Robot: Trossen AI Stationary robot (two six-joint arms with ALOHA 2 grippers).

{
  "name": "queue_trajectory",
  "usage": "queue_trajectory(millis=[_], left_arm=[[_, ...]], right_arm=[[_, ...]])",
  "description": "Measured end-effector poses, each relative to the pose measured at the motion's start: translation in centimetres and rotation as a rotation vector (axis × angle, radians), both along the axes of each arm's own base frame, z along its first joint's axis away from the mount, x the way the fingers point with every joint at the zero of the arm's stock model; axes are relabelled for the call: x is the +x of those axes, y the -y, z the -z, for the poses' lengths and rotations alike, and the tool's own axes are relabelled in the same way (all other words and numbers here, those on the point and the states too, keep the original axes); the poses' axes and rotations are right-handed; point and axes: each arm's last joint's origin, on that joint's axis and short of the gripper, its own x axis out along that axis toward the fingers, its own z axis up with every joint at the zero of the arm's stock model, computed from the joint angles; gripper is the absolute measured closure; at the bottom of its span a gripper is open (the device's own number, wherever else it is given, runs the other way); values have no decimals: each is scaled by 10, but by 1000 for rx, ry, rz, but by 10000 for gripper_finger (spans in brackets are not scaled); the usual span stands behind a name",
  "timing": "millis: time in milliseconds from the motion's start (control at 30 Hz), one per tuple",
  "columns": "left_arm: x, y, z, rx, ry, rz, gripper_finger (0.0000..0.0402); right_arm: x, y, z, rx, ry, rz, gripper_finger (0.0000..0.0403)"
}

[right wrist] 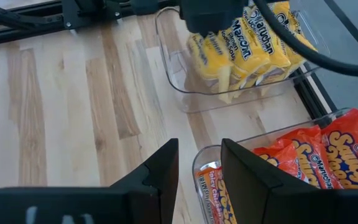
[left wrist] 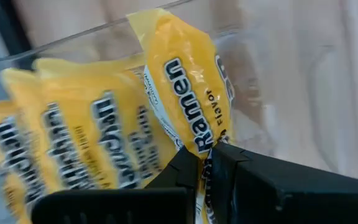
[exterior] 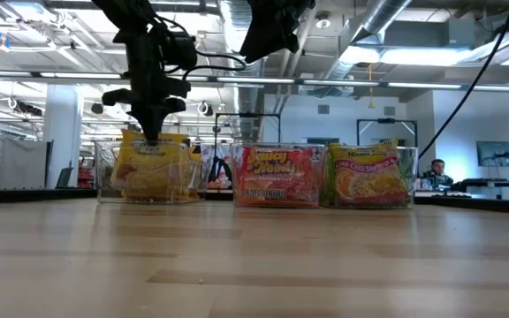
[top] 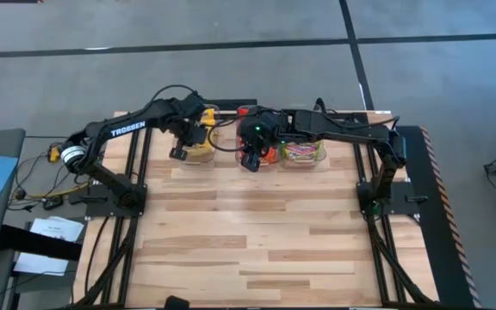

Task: Sort Maruchan noodles
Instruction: Put the yellow noodle pack into the left transparent bin, then return to Home Position

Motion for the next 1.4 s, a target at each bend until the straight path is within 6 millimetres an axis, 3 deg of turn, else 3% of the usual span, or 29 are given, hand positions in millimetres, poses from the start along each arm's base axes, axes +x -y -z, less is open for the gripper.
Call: queue_trajectory(millis=[267,500,700,967,1200,1400], left_arm=[[3,-5,-2,92,10,-72,399],[3,-6,-2,105,6,-84,349],[8,-14,13,116,-41,-182,309],[12,-22,26,187,-118,-315,303],[12,-18,15,143,-34,-348,303],[14,-18,-11,137,19,-420,303]], right_arm=[[0,0,0,11,3,11,259],[0,0,0,12,3,12,259],[0,0,0,25,6,25,259],[0,0,0,25,2,24,259],[0,0,0,25,2,24,259],[0,0,0,24,2,24,259]])
